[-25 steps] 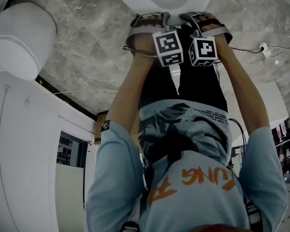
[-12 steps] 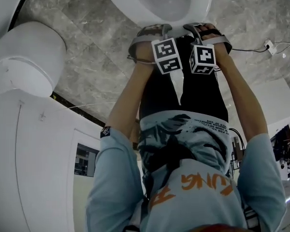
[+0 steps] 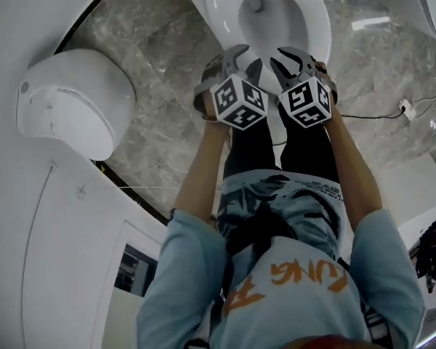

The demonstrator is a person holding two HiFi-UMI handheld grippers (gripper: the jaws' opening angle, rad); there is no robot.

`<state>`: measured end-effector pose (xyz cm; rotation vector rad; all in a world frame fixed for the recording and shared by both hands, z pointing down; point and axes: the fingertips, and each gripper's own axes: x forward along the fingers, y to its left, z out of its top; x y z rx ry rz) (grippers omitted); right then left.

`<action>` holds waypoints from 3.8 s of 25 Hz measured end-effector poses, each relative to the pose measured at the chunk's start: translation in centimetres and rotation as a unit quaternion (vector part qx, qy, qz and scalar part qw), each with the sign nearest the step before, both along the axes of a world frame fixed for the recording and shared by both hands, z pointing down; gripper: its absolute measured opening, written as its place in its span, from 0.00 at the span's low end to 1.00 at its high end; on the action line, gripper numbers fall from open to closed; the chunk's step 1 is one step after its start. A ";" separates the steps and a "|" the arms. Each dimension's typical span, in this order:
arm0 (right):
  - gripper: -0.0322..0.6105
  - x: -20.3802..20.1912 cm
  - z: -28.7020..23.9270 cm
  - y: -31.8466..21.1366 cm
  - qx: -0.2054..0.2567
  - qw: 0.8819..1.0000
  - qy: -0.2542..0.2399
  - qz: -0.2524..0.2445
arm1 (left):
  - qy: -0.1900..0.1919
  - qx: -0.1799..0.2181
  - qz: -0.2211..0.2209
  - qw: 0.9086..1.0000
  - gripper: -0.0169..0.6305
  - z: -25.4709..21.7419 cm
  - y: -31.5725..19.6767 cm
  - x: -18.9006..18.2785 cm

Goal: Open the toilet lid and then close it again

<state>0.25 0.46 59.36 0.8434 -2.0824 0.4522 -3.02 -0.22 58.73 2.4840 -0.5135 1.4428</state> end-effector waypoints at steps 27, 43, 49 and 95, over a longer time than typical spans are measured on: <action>0.26 1.8 -28.9 -33.4 0.242 0.966 0.071 0.057 | 0.067 0.240 -0.112 0.962 0.39 -26.2 -35.0 -4.4; 0.37 1.6 -29.8 -34.8 0.279 0.943 0.173 -0.061 | 0.055 0.210 -0.071 0.974 0.18 -25.9 -33.9 -2.0; 0.37 1.5 -31.0 -31.9 0.271 0.942 0.173 -0.093 | 0.039 0.236 -0.047 0.970 0.16 -26.8 -29.2 -1.2; 0.39 6.4 -9.1 10.7 0.095 0.917 0.152 -0.356 | -0.215 0.098 0.090 0.968 0.34 -6.9 11.2 5.2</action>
